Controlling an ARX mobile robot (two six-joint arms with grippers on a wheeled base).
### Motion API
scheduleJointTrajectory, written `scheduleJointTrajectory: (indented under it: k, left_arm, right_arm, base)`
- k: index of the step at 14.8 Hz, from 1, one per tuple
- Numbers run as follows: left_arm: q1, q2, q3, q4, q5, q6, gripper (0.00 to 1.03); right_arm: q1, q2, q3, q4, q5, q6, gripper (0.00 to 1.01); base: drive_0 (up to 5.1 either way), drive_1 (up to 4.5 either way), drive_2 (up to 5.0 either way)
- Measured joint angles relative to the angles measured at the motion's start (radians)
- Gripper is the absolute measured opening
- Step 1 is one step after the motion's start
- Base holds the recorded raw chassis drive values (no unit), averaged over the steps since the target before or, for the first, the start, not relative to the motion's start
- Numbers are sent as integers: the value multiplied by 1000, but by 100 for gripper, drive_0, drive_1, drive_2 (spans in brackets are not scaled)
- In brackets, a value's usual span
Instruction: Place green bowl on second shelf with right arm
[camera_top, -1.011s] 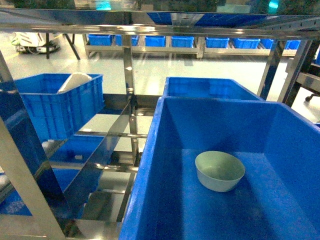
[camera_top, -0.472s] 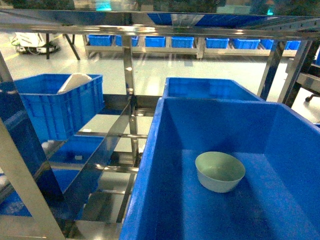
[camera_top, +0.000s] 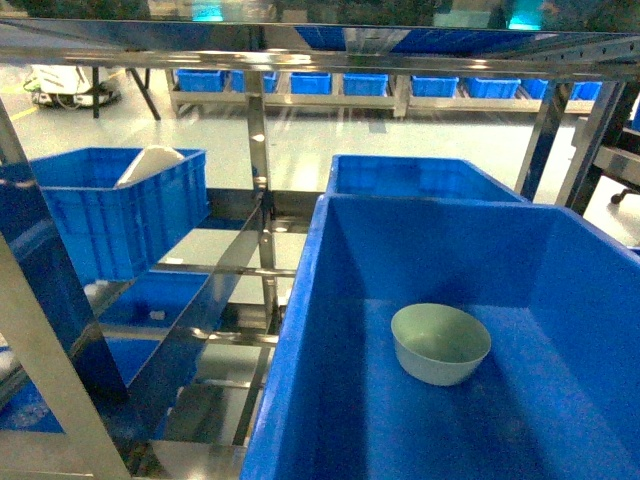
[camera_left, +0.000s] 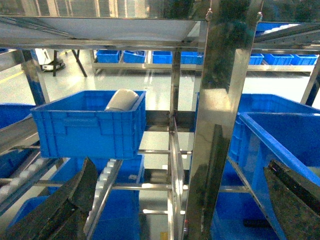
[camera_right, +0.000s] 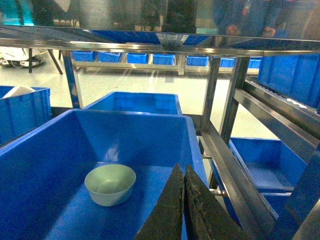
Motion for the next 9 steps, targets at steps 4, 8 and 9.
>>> scheduleJointTrajectory:
  k: [4,8,9]
  left_arm:
    - [0,0,0,0,0,0,98]
    - [0,0,0,0,0,0,98]
    - [0,0,0,0,0,0,98]
  right_arm:
    - [0,0,0,0,0,0,25]
    - [0,0,0,0,0,0,58]
    - [0,0,0,0,0,0,71]
  base:
    - [0,0,0]
    - [0,0,0]
    - [0,0,0]
